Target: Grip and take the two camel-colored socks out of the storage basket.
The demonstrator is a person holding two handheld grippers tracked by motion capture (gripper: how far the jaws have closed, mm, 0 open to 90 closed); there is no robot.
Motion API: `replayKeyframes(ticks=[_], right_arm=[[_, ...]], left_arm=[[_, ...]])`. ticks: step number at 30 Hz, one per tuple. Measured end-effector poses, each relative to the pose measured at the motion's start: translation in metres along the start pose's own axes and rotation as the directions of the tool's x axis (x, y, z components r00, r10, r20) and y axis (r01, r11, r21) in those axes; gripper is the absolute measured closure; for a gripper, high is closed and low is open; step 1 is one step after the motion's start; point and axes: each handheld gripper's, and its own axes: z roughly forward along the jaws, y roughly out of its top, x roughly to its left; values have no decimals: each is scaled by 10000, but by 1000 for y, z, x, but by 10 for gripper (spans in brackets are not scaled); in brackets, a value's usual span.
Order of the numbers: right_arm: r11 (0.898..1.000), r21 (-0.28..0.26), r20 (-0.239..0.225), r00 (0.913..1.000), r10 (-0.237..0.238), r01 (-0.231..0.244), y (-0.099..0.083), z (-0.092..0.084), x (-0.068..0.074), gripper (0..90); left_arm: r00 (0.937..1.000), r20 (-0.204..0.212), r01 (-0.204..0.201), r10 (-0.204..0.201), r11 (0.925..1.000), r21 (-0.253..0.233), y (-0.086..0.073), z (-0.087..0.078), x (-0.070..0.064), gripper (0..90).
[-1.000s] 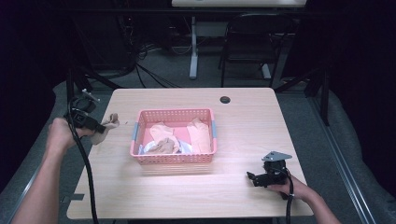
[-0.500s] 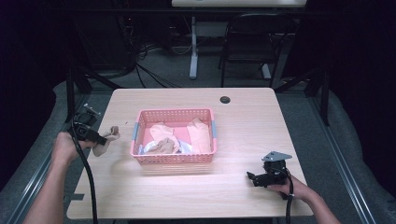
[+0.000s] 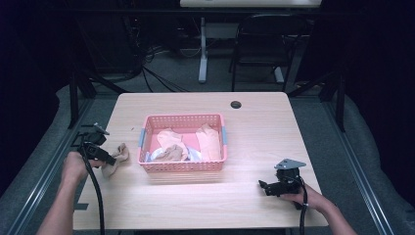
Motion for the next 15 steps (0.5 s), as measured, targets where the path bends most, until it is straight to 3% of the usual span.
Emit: replayKeyframes(ticks=[2,4,8,15], right_arm=[[10000,-1,-2,10000,-3,3,0,0,0,0],[10000,2,-5,10000,-4,4,0,0,0,0],[10000,2,-2,10000,-7,7,0,0,0,0],[10000,-2,-2,10000,-7,7,0,0,0,0]], left_arm=[[9998,-107,163,-165,9997,-164,-1,-1,-1,682],[9993,-339,132,-140,9996,-235,-2,-4,-4,554],[9989,-310,333,-348,9983,-488,-4,-11,-6,369],[9993,-193,302,-320,9956,-892,-5,-26,-10,226]])
